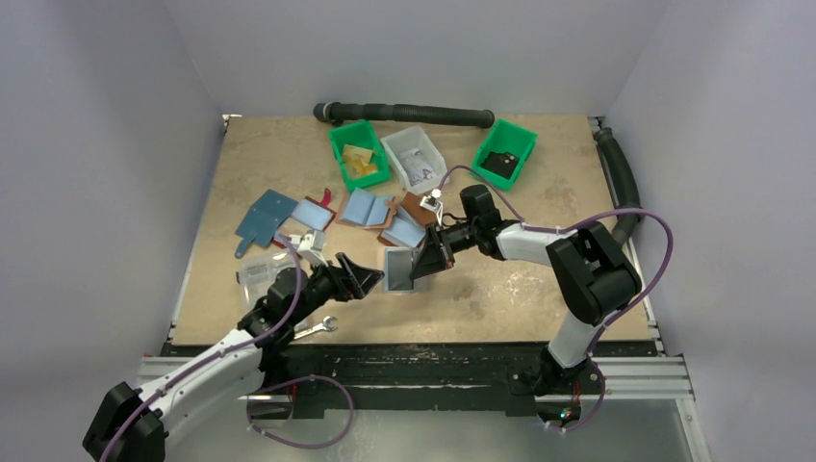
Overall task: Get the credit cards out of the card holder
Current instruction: Remove the credit card from the card holder.
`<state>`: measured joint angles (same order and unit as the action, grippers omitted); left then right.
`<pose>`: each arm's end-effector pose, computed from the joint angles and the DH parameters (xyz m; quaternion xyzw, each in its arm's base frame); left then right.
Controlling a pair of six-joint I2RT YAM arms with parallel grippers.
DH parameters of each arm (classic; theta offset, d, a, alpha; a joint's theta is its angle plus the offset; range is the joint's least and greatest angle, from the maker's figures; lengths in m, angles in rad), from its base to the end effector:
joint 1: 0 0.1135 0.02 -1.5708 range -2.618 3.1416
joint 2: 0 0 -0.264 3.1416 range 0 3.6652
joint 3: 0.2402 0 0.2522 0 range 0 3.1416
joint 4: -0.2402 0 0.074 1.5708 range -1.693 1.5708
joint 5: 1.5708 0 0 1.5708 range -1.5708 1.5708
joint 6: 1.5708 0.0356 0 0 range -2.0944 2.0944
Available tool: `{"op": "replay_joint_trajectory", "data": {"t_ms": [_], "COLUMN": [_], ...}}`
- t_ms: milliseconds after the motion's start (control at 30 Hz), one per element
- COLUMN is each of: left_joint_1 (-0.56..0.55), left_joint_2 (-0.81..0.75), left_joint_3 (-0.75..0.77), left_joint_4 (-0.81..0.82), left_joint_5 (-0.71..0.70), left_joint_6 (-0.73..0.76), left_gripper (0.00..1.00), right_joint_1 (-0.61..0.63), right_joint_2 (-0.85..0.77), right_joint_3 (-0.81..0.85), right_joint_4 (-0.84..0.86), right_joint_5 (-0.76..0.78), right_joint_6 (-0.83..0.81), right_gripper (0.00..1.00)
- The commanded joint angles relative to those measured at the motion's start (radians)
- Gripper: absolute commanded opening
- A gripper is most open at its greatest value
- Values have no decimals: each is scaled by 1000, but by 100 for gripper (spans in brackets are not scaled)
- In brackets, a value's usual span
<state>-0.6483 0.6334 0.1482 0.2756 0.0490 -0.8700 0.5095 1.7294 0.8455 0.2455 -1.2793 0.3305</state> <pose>0.1257 -0.0974 0.1858 -0.0706 0.7739 -0.4468 0.4432 0.2724 0.1912 0.1726 -0.3313 0.6898 0.6339 0.1119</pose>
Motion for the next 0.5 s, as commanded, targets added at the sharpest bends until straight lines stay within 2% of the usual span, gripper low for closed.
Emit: {"op": "replay_joint_trajectory", "data": {"t_ms": [0,100,233,333,467], "left_joint_1": [4,5,6,6,6], "left_joint_2": [79,143,215,239,241], "left_joint_3": [6,-25,-51,-53,-56], "left_joint_4": [116,265,425,459,471], "left_joint_5": [90,160,223,241,243], "left_joint_6": [11,-19,-48,-50,-51], "left_gripper": [78,75,58,42,33], "right_joint_1": [2,3,3,3,3], "right_joint_2": [-2,-2,-2,-2,-2], "right_joint_3": [46,46,46,46,47], "right_joint_4": [14,12,11,10,9], "right_joint_5": [-51,-52,-54,-55,-57], "right_joint_6": [-22,-23,-24,-23,-24], "right_gripper": [0,0,0,0,0]}}
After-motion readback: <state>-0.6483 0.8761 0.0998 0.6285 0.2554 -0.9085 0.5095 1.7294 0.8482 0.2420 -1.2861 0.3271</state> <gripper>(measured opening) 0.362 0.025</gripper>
